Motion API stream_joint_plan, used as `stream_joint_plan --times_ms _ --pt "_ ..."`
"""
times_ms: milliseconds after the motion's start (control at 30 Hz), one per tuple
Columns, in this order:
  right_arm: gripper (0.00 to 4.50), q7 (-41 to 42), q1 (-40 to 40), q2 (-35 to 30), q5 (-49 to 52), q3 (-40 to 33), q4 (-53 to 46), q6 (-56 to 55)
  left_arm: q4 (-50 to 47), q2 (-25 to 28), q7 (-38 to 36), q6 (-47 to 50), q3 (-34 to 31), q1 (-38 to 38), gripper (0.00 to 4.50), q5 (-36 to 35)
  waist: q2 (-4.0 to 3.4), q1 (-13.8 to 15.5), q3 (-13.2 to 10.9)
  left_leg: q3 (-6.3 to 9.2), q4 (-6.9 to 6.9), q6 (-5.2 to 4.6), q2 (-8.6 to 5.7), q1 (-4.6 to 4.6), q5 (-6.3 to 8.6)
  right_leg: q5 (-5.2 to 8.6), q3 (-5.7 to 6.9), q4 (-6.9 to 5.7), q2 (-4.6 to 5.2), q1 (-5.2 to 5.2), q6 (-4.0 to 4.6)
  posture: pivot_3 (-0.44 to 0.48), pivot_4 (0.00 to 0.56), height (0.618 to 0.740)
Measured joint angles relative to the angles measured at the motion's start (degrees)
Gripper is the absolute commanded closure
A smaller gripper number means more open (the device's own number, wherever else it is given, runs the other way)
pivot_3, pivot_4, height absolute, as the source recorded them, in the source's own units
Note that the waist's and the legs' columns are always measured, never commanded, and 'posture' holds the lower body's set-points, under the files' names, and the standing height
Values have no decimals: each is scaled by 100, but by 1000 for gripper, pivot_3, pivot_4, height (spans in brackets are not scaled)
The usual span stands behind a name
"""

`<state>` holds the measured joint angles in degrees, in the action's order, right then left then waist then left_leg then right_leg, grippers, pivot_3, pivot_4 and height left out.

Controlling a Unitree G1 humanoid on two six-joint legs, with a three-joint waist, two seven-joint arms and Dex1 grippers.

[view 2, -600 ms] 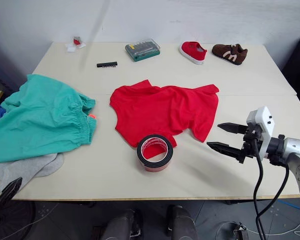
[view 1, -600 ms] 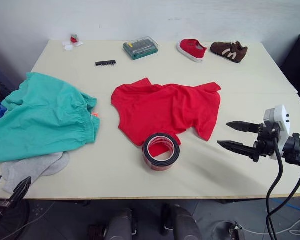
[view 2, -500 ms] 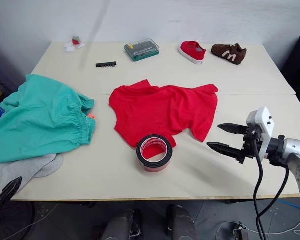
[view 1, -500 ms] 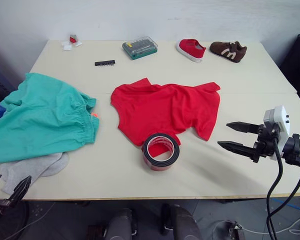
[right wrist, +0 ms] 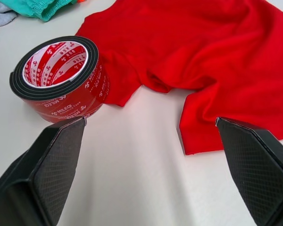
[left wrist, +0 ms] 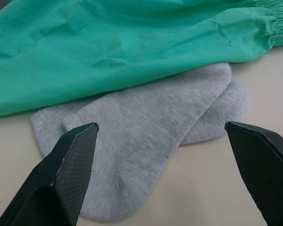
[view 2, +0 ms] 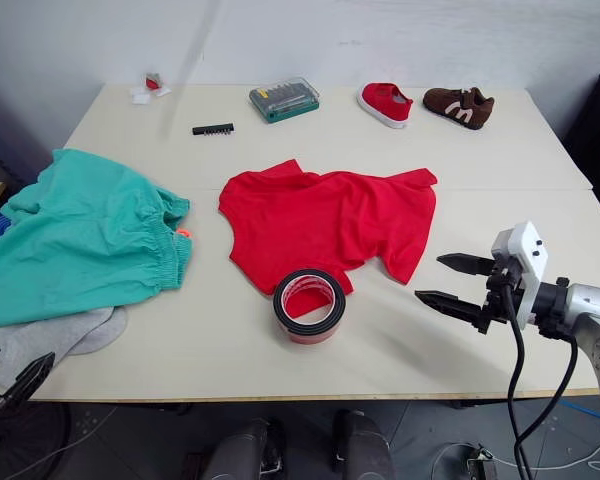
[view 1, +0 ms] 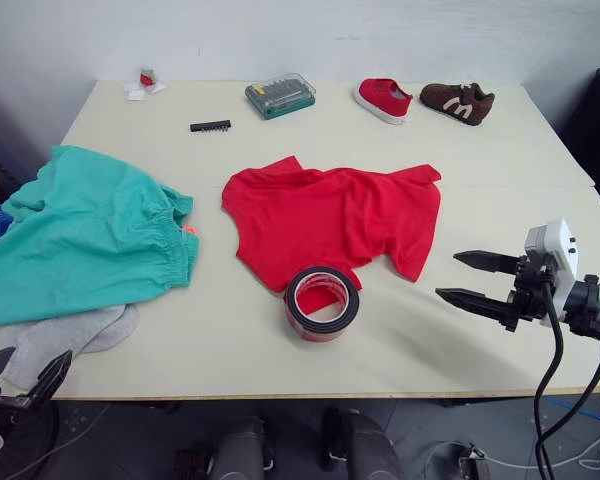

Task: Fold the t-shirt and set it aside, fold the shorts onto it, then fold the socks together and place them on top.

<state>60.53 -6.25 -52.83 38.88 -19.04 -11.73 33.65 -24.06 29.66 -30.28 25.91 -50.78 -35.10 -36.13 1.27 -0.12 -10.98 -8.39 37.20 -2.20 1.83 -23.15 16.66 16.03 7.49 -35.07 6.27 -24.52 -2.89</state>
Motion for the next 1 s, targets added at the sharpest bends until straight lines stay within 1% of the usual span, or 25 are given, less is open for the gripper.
stream_joint_plan --times_ms 133,267,300,333,433,500,567,633,667,733,800,900,1000 --pt "10 -9 -38 -29 -90 1 -56 -34 -4 99 20 227 68 204 0 -97 -5 1 3 0 3 0 -1 1 -2 -1 -1 -6 2 0 -1 0 150 740" --pt "10 32 -205 -98 -135 44 -368 -86 -334 194 -26 440 509 362 0 -192 -5 1 3 0 7 3 -1 1 -4 -1 -1 -15 2 0 -1 0 150 740" --pt "10 105 -242 -127 -126 75 -417 -88 -423 254 -62 490 564 447 0 -224 -5 1 3 0 7 6 -1 3 -5 0 -1 -18 2 0 0 0 150 740" --pt "10 258 -309 -202 -120 174 -429 -87 -455 439 -158 564 664 578 0 -288 -5 2 3 0 9 9 -1 6 -7 1 -1 -28 2 -1 2 0 150 740" --pt "10 735 -840 -327 -119 789 -659 -102 -502 1176 -613 836 935 1107 0 -610 -6 0 3 1 12 20 1 14 -20 3 0 -48 2 -3 14 0 150 740" --pt "10 926 -1143 -321 -124 1197 -881 -107 -650 1456 -876 999 1157 1430 0 -854 -10 0 3 1 8 21 1 17 -24 1 -2 -49 2 -2 17 0 150 740" --pt "10 965 -1489 -156 -167 1580 -985 -96 -731 1685 -1100 1163 1654 1751 0 -976 -15 -12 2 -1 6 24 0 15 -25 1 -3 -50 3 -5 17 0 150 740" --pt "10 939 -1814 89 -259 2020 -1099 -96 -820 1852 -1308 1255 2155 2042 0 -1018 -15 -33 2 -2 4 52 0 12 -40 0 -2 -55 3 -11 16 0 150 740" --pt "10 945 -1985 177 -473 2370 -1136 -124 -884 1919 -1416 1309 2411 2271 0 -1083 -15 -29 2 -2 1 60 -1 12 -45 1 -1 -57 3 -12 16 0 150 740" --pt "10 961 -2204 296 -901 2909 -1143 -280 -928 2057 -1625 1336 2714 2608 0 -1145 -15 -14 2 -2 2 65 -1 9 -49 1 3 -60 2 -15 17 0 150 740" --pt "10 997 -2350 451 -1462 3448 -1066 -664 -937 2251 -1929 1337 2932 2832 0 -1171 -15 -14 2 -4 4 47 -3 9 -61 1 5 -61 1 -15 17 0 150 740" --pt "10 1028 -2503 640 -2218 3977 -688 -1249 -931 2442 -2370 1281 3311 3162 0 -1157 -15 -13 2 -6 14 42 -5 8 -64 0 6 -62 1 -11 15 0 150 740" --pt "10 1009 -2600 861 -2743 4335 -294 -1616 -952 2456 -2598 1195 3667 3548 0 -1105 -15 -10 2 -6 19 45 -6 9 -62 -2 5 -67 1 -8 11 0 150 740"
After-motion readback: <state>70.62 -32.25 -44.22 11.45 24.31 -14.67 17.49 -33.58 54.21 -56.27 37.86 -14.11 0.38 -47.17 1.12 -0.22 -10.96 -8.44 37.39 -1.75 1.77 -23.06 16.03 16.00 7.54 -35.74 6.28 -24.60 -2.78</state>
